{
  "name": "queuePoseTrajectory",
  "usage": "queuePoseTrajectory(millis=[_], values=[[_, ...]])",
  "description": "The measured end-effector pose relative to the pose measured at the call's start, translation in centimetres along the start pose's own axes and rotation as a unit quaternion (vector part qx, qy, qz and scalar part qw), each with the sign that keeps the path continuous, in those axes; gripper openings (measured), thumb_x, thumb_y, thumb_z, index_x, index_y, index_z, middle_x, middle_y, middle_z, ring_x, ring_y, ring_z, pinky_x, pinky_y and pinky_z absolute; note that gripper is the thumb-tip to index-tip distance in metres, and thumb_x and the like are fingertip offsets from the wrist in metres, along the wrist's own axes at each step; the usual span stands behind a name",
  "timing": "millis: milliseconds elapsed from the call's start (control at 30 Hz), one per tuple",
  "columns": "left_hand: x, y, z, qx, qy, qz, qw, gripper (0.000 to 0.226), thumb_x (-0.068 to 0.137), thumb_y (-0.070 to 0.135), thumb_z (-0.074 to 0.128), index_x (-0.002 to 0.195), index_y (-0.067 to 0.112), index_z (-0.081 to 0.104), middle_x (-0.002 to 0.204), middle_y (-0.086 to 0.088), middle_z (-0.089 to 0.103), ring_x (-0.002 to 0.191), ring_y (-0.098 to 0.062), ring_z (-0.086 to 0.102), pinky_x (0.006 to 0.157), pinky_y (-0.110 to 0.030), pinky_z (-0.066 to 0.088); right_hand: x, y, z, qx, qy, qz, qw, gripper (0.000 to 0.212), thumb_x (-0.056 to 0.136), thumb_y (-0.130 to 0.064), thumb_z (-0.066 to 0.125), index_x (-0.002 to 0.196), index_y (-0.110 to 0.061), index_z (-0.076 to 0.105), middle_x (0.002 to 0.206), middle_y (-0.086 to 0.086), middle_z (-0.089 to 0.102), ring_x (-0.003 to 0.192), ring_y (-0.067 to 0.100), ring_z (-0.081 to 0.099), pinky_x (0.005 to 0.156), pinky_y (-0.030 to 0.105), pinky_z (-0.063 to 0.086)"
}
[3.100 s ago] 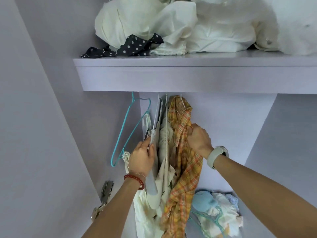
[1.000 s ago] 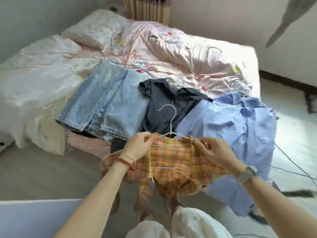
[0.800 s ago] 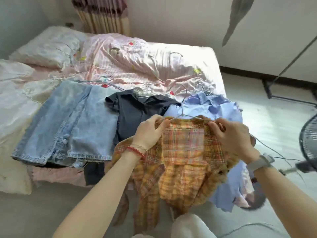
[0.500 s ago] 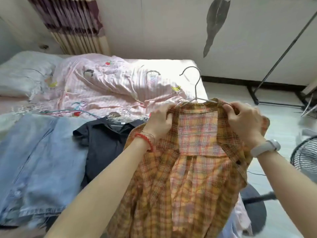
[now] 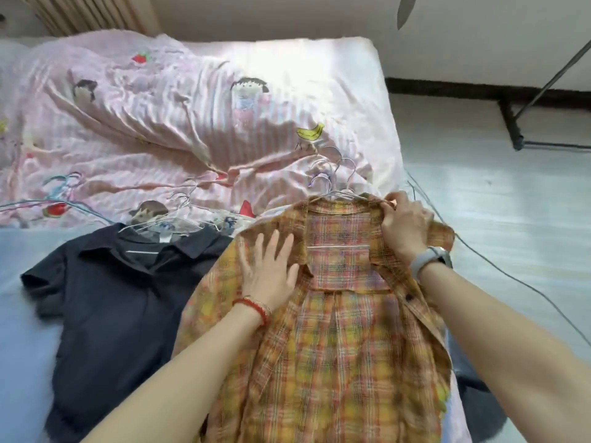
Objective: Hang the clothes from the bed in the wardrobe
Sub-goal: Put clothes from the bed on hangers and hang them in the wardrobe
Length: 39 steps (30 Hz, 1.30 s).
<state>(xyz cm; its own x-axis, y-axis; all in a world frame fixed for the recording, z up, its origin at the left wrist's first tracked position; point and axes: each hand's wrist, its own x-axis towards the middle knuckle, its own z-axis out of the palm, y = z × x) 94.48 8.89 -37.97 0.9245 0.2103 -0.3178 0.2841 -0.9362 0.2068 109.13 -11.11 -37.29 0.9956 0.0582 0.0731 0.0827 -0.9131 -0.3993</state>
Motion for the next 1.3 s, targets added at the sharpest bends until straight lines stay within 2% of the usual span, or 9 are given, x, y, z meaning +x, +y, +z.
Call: queuePoseTrajectory(millis=[133, 267, 433, 533, 633, 867, 1100, 1200, 1300], values=[[1.4, -1.8, 5.8, 0.038, -0.048, -0.006, 0.998, 0.058, 0.095, 0.049, 0.022, 0.145, 0.036, -0.005, 0.156, 0.001, -0.011, 0.141, -0.028, -0.016, 0.106, -0.059, -0.014, 0.9, 2.1, 5.5, -0.044, -0.064, 0.020, 0.997, 0.027, 0.093, -0.018, 0.044, 0.116, -0.006, 0.049, 0.114, 0.018, 0.057, 0.113, 0.032, 0.045, 0.104, 0.045, 0.022], [2.8, -2.5, 7.7, 0.061, -0.053, 0.003, 0.997, 0.056, 0.094, 0.052, 0.019, 0.144, 0.039, -0.003, 0.156, 0.001, -0.009, 0.141, -0.028, -0.014, 0.104, -0.058, -0.018, 0.0, 2.5, 8.2, -0.004, -0.109, 0.012, 0.994, 0.030, 0.092, -0.016, 0.043, 0.119, -0.003, 0.050, 0.125, 0.016, 0.051, 0.122, 0.029, 0.040, 0.111, 0.049, 0.015], [3.3, -2.8, 6.5, 0.029, -0.081, 0.013, 0.996, 0.053, 0.095, 0.050, 0.020, 0.145, 0.039, 0.005, 0.156, -0.001, -0.002, 0.142, -0.027, -0.009, 0.107, -0.057, -0.013, -2.1, 0.1, 8.6, -0.062, -0.139, 0.012, 0.988, 0.050, 0.095, -0.024, 0.036, 0.142, -0.013, 0.026, 0.152, 0.008, 0.021, 0.141, 0.024, 0.013, 0.113, 0.051, 0.001], [2.9, -3.9, 3.8, 0.032, -0.027, 0.005, 0.999, 0.052, 0.095, 0.043, 0.028, 0.144, 0.030, 0.020, 0.155, -0.004, 0.010, 0.143, -0.024, 0.002, 0.111, -0.055, -0.004, -3.7, -3.3, 8.2, -0.059, -0.150, -0.043, 0.986, 0.052, 0.094, -0.027, 0.037, 0.143, -0.016, 0.023, 0.153, 0.007, 0.017, 0.142, 0.023, 0.008, 0.112, 0.053, -0.001], [0.4, -6.9, 0.6, 0.027, 0.043, -0.033, 0.998, 0.052, 0.094, 0.038, 0.032, 0.143, 0.026, 0.022, 0.153, -0.003, 0.017, 0.142, -0.021, 0.008, 0.112, -0.053, 0.001, -6.2, -8.4, 7.8, -0.039, -0.171, -0.113, 0.978, 0.052, 0.094, -0.029, 0.036, 0.143, -0.018, 0.024, 0.153, 0.003, 0.020, 0.142, 0.020, 0.007, 0.113, 0.053, -0.001], [-15.4, -18.9, -3.7, -0.008, 0.117, -0.226, 0.967, 0.050, 0.095, 0.037, 0.033, 0.143, 0.026, 0.025, 0.151, 0.001, 0.024, 0.140, -0.017, 0.015, 0.110, -0.046, 0.010, -18.3, -22.8, 5.6, 0.005, -0.209, -0.276, 0.938, 0.047, 0.094, -0.028, 0.039, 0.140, -0.019, 0.033, 0.149, 0.001, 0.031, 0.141, 0.019, 0.016, 0.113, 0.047, 0.004], [-41.9, -28.8, -3.2, -0.076, 0.196, -0.423, 0.882, 0.046, 0.094, 0.032, 0.039, 0.139, 0.024, 0.035, 0.146, 0.002, 0.034, 0.134, -0.015, 0.028, 0.108, -0.040, 0.019, -37.8, -35.6, 2.5, 0.091, -0.258, -0.464, 0.842, 0.036, 0.092, -0.014, 0.046, 0.126, -0.005, 0.051, 0.128, 0.011, 0.055, 0.123, 0.027, 0.045, 0.105, 0.039, 0.033], [-54.2, -31.4, -2.5, -0.067, 0.231, -0.495, 0.835, 0.042, 0.094, 0.029, 0.040, 0.135, 0.021, 0.042, 0.142, 0.002, 0.041, 0.131, -0.014, 0.034, 0.107, -0.038, 0.025, -47.8, -40.8, 1.3, 0.100, -0.270, -0.562, 0.776, 0.035, 0.092, -0.016, 0.045, 0.126, -0.009, 0.052, 0.127, 0.007, 0.056, 0.122, 0.025, 0.045, 0.101, 0.035, 0.031], [-65.4, -32.1, -1.3, -0.055, 0.276, -0.579, 0.765, 0.037, 0.092, 0.024, 0.046, 0.128, 0.017, 0.051, 0.134, 0.000, 0.050, 0.125, -0.017, 0.044, 0.104, -0.037, 0.028, -58.0, -44.8, 0.4, 0.102, -0.313, -0.646, 0.689, 0.035, 0.093, -0.019, 0.041, 0.127, -0.013, 0.050, 0.129, 0.005, 0.053, 0.125, 0.023, 0.041, 0.099, 0.034, 0.028]])
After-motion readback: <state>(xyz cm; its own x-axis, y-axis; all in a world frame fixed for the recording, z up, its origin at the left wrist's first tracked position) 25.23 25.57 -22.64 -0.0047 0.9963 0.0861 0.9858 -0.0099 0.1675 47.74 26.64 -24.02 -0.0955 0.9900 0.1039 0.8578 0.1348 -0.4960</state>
